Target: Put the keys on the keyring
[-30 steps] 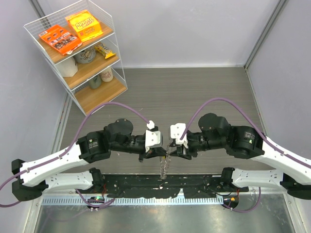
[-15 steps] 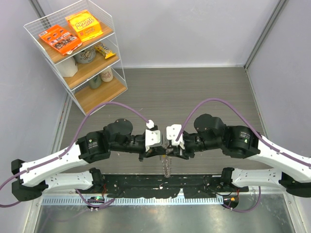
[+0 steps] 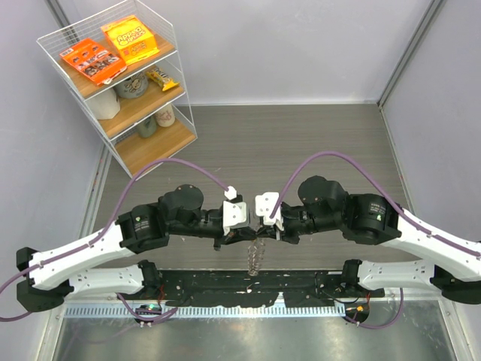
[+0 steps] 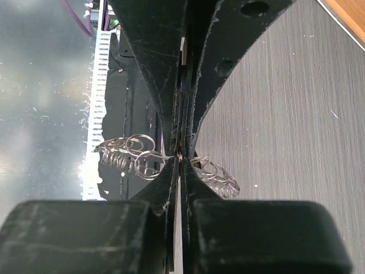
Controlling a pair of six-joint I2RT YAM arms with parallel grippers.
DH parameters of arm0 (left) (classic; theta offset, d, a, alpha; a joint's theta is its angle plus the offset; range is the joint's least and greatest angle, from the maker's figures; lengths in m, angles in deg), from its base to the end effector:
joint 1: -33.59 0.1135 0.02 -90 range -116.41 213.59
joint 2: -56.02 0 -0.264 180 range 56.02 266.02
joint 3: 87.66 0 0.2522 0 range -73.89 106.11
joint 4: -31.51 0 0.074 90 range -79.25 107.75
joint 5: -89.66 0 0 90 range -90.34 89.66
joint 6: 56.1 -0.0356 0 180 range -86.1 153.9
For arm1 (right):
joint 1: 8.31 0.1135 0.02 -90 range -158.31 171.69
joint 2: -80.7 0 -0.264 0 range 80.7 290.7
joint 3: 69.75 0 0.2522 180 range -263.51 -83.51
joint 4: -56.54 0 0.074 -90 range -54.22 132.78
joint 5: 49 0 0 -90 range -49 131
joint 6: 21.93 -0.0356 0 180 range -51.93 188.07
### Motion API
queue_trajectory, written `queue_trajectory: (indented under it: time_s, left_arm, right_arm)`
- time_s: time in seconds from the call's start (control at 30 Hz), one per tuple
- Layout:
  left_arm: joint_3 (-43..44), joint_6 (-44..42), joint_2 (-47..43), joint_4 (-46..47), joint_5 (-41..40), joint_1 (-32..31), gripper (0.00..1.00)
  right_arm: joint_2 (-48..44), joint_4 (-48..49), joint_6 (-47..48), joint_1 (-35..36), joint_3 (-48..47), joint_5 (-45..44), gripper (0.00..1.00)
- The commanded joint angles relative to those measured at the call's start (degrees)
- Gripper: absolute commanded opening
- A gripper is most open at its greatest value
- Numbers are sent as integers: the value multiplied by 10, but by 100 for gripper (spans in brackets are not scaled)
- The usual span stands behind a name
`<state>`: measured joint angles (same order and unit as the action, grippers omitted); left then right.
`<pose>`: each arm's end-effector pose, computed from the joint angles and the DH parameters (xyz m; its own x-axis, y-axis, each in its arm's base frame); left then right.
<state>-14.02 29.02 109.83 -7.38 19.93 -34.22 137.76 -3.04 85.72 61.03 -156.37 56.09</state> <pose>0.0652 -0.1925 0.3770 -0.0385 0.3056 -0.9514 0.9992 0.0252 -0.0323 0.0582 0.1807 0.4053 0.1298 -0.4854 -0.8646 -0.9902 -0.0183 -0.1384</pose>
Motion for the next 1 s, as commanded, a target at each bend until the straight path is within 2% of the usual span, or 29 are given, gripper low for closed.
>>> queue_trajectory:
  time_s: [0.0,0.2,0.23,0.33,0.47,0.67,0.97]
  left_arm:
    - [12,3,-20,52,-11,-1,0]
    - [-3,10,-34,76,-33,0,0]
    - [-12,10,-40,89,-36,-2,4]
    - [-41,15,-68,134,-39,-1,23]
    - [-76,19,-106,181,-37,-1,34]
    - [-85,18,-115,205,-16,-1,38]
    - [-78,19,-95,205,9,-2,35]
  right_arm:
    - [6,13,2,8,-23,-1,5]
    - [-10,31,1,14,-11,-6,5]
    - [-14,44,-3,14,-8,-6,6]
    - [-38,71,-12,14,11,-9,6]
    - [-62,100,-25,14,26,-15,5]
    - [-79,117,-35,14,34,-3,5]
    - [-97,141,-46,14,40,6,6]
